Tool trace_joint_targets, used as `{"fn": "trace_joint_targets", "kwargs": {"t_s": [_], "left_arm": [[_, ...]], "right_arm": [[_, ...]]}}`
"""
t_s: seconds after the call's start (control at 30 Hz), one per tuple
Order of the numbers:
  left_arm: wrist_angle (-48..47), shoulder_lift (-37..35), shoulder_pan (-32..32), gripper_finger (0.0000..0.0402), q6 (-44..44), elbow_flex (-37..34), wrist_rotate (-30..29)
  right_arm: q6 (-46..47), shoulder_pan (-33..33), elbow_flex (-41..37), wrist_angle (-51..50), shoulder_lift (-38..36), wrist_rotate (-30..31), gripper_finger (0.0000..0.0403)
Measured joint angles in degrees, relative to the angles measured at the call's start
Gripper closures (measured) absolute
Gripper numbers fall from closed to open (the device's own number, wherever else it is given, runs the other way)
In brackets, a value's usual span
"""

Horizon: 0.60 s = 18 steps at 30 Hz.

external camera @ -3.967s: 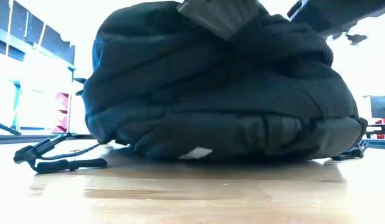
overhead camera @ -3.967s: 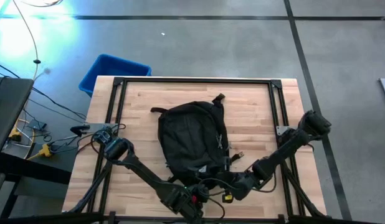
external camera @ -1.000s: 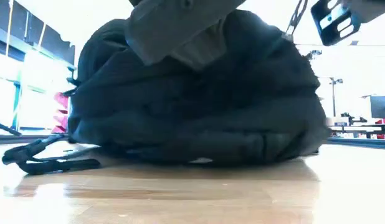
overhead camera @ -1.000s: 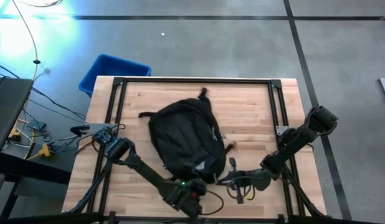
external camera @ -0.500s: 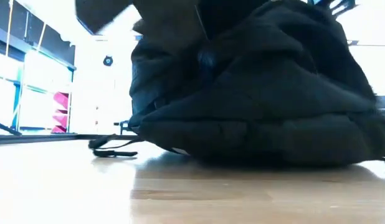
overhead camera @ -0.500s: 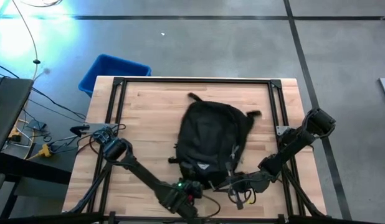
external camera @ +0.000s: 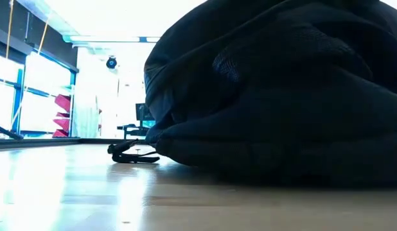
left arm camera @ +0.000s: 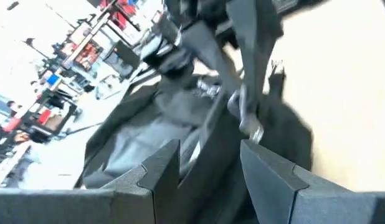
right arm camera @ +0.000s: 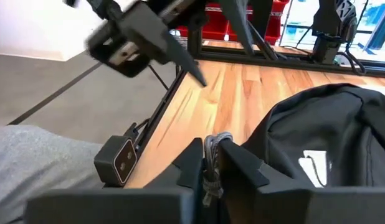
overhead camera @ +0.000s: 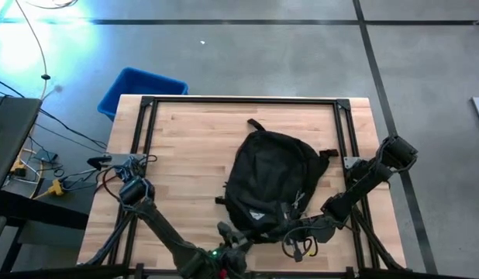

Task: Unpack backpack
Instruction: Close the black backpack

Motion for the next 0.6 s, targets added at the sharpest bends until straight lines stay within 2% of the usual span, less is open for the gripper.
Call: {"fn": "trace_joint_targets", "kwargs": {"t_s": [0.2,0.33,0.5,0.6], "left_arm": [[6.2,0.0,5.1,0.0245,4.4,-0.7,14.0],[7.0,0.0,7.5,0.0245,4.6,-0.6,19.7],[7.9,0.0,8.7,0.0253,4.3,-0.6,23.9],[7.8,0.0,8.3,0.0292,4.4,-0.6,24.0]], "right_arm": [[0.0,0.0,0.0,0.1,0.0,0.1,0.0301],[-0.4,0.0,0.0,0.2,0.0,0.1,0.028],[-1.2,0.0,0.0,0.2,0.0,0.1,0.0273],[-1.8,0.1,0.0,-0.3,0.0,0.0,0.0272]]}}
